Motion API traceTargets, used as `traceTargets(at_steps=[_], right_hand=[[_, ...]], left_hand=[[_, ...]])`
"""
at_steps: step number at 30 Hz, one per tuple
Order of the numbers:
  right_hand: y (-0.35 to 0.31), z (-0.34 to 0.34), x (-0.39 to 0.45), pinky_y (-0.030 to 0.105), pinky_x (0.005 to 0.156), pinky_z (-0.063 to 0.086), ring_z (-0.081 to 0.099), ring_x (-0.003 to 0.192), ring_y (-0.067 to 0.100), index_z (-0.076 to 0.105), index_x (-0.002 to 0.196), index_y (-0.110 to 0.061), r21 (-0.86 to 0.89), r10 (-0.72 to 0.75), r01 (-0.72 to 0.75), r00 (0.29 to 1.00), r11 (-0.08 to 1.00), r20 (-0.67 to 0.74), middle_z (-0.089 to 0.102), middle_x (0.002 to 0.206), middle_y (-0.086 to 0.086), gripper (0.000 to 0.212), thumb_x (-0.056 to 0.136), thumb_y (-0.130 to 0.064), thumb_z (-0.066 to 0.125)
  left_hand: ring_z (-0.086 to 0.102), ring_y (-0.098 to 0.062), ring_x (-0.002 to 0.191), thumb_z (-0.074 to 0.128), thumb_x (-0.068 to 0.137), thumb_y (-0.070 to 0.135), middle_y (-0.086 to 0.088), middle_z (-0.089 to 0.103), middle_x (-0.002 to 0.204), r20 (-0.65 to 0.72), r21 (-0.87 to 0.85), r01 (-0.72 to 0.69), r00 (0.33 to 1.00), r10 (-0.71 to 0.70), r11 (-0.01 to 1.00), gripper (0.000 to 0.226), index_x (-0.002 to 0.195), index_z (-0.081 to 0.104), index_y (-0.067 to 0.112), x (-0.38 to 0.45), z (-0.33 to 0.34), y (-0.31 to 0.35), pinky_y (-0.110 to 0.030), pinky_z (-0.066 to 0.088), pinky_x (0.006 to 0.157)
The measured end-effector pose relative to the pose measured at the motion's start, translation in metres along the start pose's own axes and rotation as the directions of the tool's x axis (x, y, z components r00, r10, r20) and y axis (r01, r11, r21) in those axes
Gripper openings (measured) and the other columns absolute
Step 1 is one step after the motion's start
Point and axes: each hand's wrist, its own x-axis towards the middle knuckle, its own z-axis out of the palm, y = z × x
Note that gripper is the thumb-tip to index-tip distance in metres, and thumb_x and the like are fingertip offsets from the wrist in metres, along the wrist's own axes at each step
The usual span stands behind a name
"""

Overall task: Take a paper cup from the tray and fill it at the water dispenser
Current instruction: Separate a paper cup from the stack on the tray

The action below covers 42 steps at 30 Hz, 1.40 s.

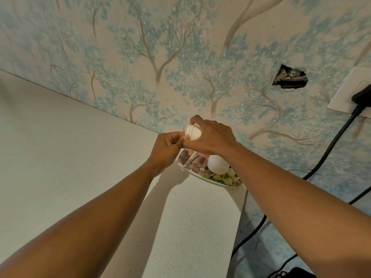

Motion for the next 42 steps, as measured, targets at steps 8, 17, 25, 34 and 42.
traceTargets(at_steps=[8,17,25,34,42], right_hand=[[-0.011,0.000,0.002,0.036,0.066,0.038,0.051,0.076,0.026,0.040,0.117,-0.032,0.003,0.070,-0.070,0.996,0.998,-0.054,0.065,0.097,0.002,0.058,0.069,-0.064,0.047],[-0.003,-0.011,-0.013,0.033,0.064,0.042,0.055,0.087,0.028,0.034,0.120,-0.036,0.210,-0.135,0.106,0.983,0.972,0.125,0.056,0.111,0.005,0.065,0.070,-0.047,0.074],[0.004,-0.009,-0.018,0.036,0.058,0.051,0.058,0.077,0.023,0.030,0.111,-0.042,0.239,-0.106,0.052,0.969,0.970,0.222,0.053,0.094,-0.001,0.075,0.058,-0.037,0.082],[0.025,-0.004,-0.022,0.041,0.080,0.051,0.053,0.104,0.025,0.041,0.129,-0.041,0.177,-0.068,0.040,0.986,0.983,0.155,0.043,0.122,0.000,0.071,0.069,-0.041,0.080],[0.019,0.005,0.003,0.043,0.089,0.044,0.048,0.116,0.031,0.039,0.136,-0.018,-0.098,-0.050,0.075,0.971,0.992,0.234,0.046,0.133,0.008,0.073,0.075,-0.028,0.078]], left_hand=[[0.073,-0.018,0.088,0.056,0.098,0.008,-0.006,0.077,0.094,-0.093,0.054,-0.032,0.995,0.037,0.998,0.021,0.107,0.074,0.007,0.000,0.004,0.005,-0.031,0.058,0.082],[0.064,-0.002,0.074,0.047,0.103,0.019,0.007,0.073,0.087,-0.029,-0.102,0.163,0.986,-0.166,0.981,0.026,0.111,0.071,0.020,-0.003,-0.017,0.013,-0.016,0.050,0.065],[0.058,-0.010,0.080,0.047,0.102,0.025,0.001,0.066,0.094,-0.135,0.001,0.202,0.970,-0.200,0.979,0.019,0.107,0.065,0.024,0.001,-0.033,0.015,-0.016,0.049,0.062],[0.064,-0.023,0.098,0.048,0.100,0.018,-0.009,0.061,0.116,-0.188,-0.307,0.381,0.874,-0.448,0.872,0.023,0.119,0.061,0.018,-0.005,-0.049,-0.002,-0.020,0.056,0.062],[0.058,-0.031,0.110,0.045,0.100,0.008,-0.013,0.052,0.132,-0.096,-0.629,0.434,0.781,-0.618,0.646,0.040,0.134,0.058,0.025,-0.022,-0.052,-0.029,-0.029,0.059,0.061]])
